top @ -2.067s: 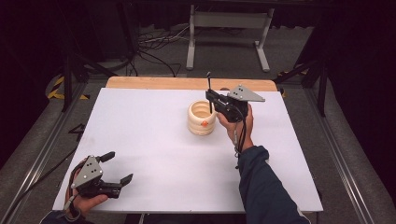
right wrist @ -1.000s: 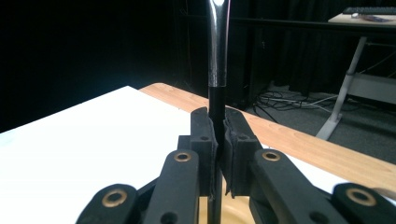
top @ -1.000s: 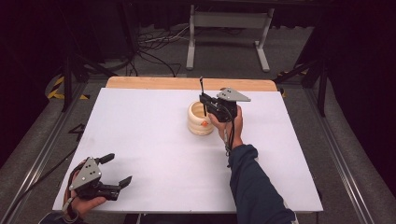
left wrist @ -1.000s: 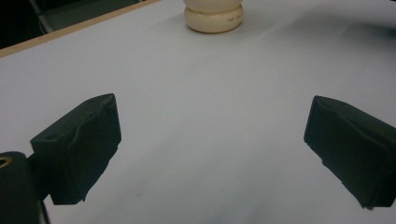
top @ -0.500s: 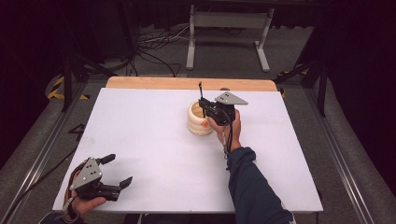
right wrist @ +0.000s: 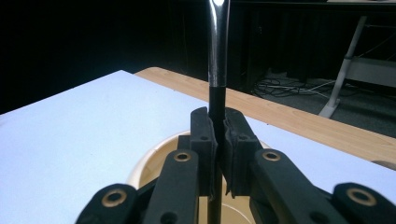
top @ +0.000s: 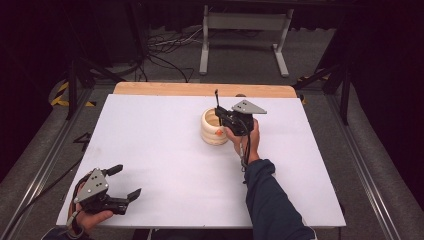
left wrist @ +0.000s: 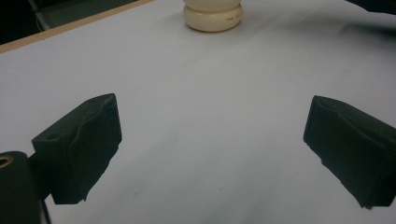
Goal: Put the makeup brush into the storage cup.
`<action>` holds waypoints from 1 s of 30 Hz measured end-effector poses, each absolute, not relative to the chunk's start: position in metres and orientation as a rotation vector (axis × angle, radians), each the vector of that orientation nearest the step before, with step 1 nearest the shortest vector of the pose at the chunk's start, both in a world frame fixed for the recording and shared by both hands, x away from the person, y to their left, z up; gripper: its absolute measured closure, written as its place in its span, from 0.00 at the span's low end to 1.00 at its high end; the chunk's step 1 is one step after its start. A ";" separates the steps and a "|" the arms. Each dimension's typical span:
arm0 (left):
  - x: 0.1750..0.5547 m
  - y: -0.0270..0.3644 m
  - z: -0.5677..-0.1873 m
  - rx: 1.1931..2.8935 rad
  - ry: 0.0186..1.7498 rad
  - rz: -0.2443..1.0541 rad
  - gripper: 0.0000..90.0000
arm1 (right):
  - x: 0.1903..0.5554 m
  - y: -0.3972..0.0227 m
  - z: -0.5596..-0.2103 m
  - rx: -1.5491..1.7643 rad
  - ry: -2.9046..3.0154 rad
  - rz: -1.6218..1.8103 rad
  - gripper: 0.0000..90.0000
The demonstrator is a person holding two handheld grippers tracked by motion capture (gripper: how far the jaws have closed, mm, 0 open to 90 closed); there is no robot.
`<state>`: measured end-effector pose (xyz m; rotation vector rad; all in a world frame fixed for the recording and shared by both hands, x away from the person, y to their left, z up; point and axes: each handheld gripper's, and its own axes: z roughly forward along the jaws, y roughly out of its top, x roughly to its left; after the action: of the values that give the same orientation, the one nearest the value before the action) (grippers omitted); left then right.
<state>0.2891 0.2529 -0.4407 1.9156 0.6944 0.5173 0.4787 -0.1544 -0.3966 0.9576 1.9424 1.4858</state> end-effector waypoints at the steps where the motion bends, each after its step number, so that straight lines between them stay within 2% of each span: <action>1: 0.289 0.253 -0.440 1.920 0.694 0.518 0.06 | 0.479 -0.154 -0.397 0.958 1.942 1.481 0.93; 19: 0.288 0.252 -0.440 1.905 0.700 0.508 0.06 | 0.475 -0.159 -0.397 0.974 1.930 1.457 0.92; 30: 0.290 0.254 -0.440 1.903 0.712 0.514 0.07 | 0.467 -0.166 -0.393 0.961 1.889 1.452 0.77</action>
<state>0.2896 0.2537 -0.4398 1.9034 0.7117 0.5136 0.4674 -0.1664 -0.3934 0.9607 1.8888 1.4523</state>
